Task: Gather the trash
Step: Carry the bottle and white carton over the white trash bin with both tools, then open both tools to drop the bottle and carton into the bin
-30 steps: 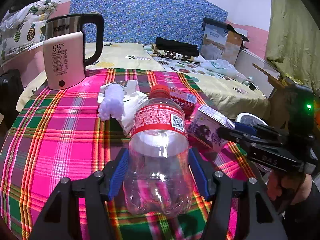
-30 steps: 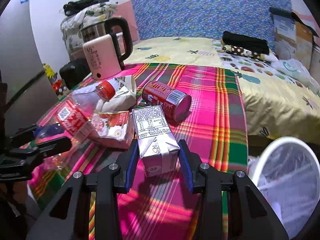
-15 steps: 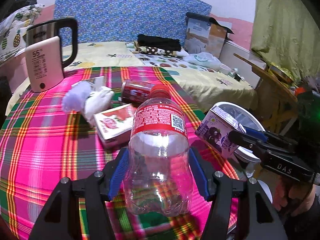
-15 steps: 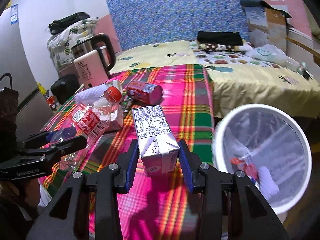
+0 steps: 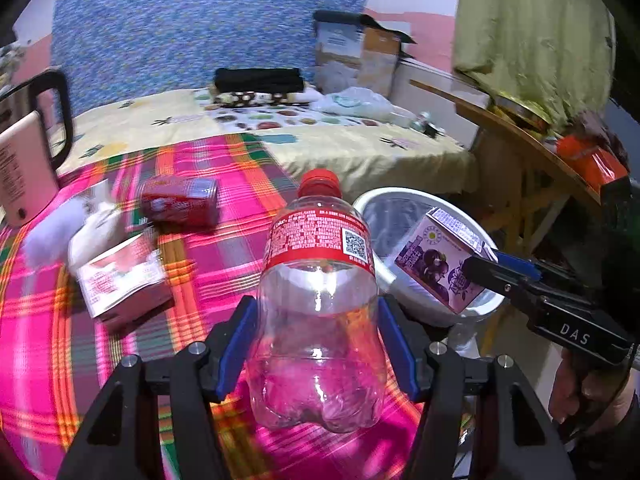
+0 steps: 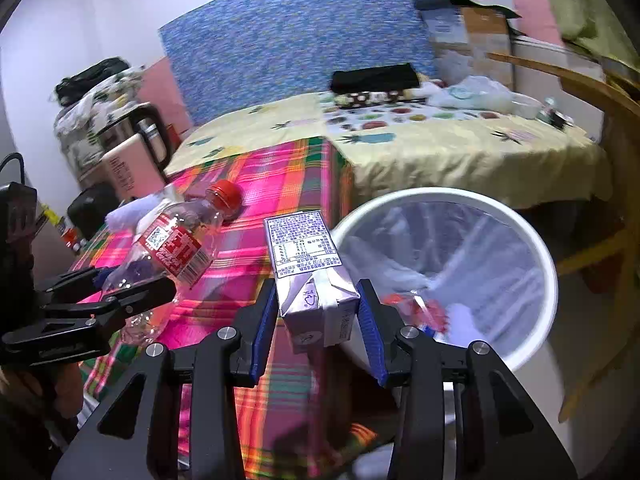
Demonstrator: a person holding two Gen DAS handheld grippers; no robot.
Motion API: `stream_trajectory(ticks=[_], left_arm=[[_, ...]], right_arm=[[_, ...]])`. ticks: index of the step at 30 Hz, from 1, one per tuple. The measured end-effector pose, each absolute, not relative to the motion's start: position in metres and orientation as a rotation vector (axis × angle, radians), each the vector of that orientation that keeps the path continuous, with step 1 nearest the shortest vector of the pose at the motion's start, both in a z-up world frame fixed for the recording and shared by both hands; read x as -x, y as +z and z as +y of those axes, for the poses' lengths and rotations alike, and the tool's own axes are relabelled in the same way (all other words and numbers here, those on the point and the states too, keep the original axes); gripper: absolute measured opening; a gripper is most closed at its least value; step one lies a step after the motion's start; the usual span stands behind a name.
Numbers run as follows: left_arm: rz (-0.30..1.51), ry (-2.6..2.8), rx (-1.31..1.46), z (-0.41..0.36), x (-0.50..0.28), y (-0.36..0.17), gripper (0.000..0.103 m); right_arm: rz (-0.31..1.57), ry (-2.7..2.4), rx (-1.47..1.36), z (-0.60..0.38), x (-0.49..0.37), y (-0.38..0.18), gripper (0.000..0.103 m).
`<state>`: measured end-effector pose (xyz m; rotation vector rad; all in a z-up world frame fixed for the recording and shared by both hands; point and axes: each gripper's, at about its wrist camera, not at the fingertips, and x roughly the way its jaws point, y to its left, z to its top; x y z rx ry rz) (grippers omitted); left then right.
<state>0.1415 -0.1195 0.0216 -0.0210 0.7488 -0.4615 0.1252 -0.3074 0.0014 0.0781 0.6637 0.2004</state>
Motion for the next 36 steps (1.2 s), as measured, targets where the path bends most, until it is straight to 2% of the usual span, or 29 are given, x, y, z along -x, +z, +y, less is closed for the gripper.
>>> stream_trajectory(ticks=[19, 30, 36], left_arm=[[0.791, -0.629, -0.068, -0.210, -0.164, 0.012, 0.063], [0.856, -0.660, -0.076, -0.231, -0.183, -0.003, 0.064], [0.821, -0.675, -0.061, -0.229, -0.182, 0.003, 0.066]], right_arm=[[0.691, 0.001, -0.148, -0.369, -0.121, -0.012, 0.041], [0.749, -0.030, -0.142, -0.380, -0.128, -0.021, 0.041], [0.742, -0.050, -0.136, -0.381, -0.127, -0.021, 0.044]])
